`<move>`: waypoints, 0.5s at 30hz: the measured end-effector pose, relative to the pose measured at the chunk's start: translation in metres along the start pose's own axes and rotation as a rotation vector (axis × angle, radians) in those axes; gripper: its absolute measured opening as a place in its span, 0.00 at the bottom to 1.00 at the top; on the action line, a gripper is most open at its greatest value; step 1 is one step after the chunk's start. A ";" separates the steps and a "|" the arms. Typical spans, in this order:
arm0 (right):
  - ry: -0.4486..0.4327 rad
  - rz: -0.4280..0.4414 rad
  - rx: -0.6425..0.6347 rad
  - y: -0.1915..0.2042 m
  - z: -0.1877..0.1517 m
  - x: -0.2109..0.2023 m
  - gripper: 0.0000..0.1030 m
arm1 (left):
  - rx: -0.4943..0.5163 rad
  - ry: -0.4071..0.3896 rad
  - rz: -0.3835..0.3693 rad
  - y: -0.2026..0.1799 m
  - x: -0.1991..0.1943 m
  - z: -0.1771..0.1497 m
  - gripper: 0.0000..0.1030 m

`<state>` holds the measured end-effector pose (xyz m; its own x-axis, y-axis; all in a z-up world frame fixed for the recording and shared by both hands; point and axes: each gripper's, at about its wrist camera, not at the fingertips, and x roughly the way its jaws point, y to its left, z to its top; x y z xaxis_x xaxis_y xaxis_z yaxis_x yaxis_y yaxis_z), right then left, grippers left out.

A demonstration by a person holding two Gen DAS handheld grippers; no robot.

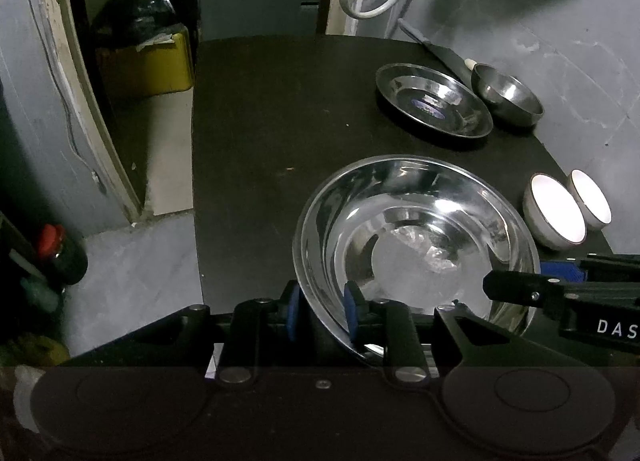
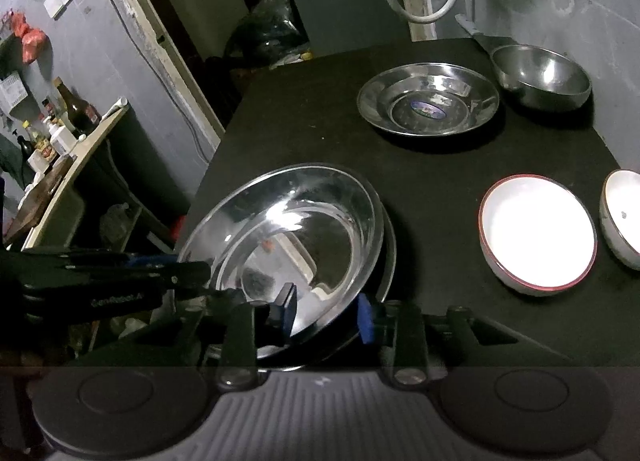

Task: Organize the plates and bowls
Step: 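Lift the large steel plate with the left gripper and carry it, then lower the large steel plate onto the table and open the left gripper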

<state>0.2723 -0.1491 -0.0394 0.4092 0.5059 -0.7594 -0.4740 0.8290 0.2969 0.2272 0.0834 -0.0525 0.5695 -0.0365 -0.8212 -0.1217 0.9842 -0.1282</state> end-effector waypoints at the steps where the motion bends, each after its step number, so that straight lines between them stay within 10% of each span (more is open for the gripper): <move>1: -0.001 0.001 0.002 0.000 0.000 0.000 0.38 | -0.003 0.003 -0.002 0.000 0.000 0.000 0.25; 15: 0.005 -0.030 -0.028 0.001 -0.003 -0.003 0.57 | -0.032 -0.014 0.006 0.001 -0.007 0.000 0.42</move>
<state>0.2683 -0.1508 -0.0381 0.4201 0.4794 -0.7705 -0.4832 0.8369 0.2572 0.2229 0.0850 -0.0474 0.5803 -0.0282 -0.8139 -0.1509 0.9784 -0.1415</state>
